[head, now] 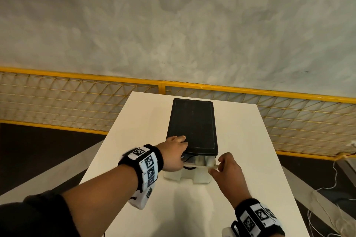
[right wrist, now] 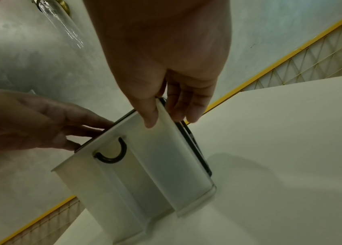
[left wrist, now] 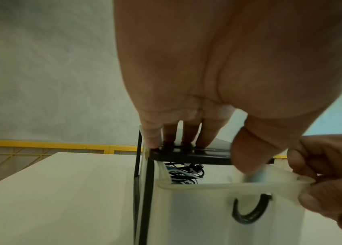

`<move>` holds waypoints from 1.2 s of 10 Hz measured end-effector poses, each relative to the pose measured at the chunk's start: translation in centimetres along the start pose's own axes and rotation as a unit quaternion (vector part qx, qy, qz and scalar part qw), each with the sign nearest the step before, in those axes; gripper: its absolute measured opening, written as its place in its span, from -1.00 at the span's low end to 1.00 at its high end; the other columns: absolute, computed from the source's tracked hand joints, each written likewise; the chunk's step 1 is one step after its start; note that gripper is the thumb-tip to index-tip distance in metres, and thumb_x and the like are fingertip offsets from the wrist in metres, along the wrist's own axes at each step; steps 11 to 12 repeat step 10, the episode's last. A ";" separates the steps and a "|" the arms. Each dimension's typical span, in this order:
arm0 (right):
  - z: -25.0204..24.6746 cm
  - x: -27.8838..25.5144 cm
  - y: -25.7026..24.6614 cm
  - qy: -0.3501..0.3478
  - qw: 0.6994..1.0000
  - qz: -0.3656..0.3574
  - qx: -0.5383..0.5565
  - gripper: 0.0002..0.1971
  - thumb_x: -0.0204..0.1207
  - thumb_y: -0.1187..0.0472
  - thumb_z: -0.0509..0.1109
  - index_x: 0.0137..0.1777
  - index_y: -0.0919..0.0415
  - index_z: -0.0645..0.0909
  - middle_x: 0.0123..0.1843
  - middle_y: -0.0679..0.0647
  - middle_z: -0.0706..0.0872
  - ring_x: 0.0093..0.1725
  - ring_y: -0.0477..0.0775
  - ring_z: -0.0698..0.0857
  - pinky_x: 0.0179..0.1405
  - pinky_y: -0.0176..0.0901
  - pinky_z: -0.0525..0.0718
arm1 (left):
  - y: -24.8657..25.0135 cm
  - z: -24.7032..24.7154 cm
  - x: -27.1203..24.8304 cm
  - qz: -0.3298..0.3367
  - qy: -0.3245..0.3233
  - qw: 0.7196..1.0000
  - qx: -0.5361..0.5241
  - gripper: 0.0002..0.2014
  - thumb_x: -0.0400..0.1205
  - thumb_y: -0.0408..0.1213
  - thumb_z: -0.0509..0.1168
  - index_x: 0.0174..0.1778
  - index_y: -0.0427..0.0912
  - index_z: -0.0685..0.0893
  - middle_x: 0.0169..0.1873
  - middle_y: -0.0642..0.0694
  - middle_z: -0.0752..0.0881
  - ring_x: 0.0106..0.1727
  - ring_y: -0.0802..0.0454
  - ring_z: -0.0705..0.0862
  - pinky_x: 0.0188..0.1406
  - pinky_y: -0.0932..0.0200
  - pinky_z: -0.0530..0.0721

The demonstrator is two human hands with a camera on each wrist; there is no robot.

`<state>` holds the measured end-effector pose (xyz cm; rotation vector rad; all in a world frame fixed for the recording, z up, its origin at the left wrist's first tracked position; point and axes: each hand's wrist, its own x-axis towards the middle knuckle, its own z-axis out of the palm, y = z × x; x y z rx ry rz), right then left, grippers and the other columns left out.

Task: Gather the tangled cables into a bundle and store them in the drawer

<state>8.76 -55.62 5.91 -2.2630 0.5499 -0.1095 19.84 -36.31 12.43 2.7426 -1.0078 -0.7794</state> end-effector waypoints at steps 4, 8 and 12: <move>0.5 2.4 3.0 -0.173 0.978 0.042 0.112 0.29 0.14 0.10 0.72 0.72 -0.23 -0.12 0.70 -0.19 0.23 0.67 -0.07 0.26 0.62 0.00 0.33 | -6.6 7.8 0.9 -0.027 0.107 0.916 -0.385 0.19 0.20 -0.16 0.70 0.66 0.23 0.10 0.54 0.24 0.47 0.53 0.20 0.48 0.45 0.19 0.54; 3.6 3.7 2.4 0.027 0.985 0.060 0.159 -0.55 0.38 0.21 0.61 0.19 -0.12 0.54 0.09 -0.21 0.75 0.19 -0.11 0.70 0.06 -0.15 0.67 | -5.5 9.3 3.5 -0.150 0.270 0.830 -0.465 -0.53 0.36 -0.35 0.61 0.02 0.22 0.62 0.01 0.18 0.79 0.10 0.06 0.77 0.20 -0.06 0.73; 3.6 3.7 2.5 0.011 0.989 0.038 0.145 -0.46 0.44 0.20 0.57 0.33 -0.20 0.46 0.20 -0.28 0.70 0.27 -0.14 0.67 0.22 -0.04 0.69 | -5.7 8.8 3.4 -0.138 0.258 0.852 -0.433 -0.45 0.37 -0.25 0.62 0.22 0.14 0.58 0.22 0.15 0.71 0.25 0.06 0.71 0.26 -0.02 0.69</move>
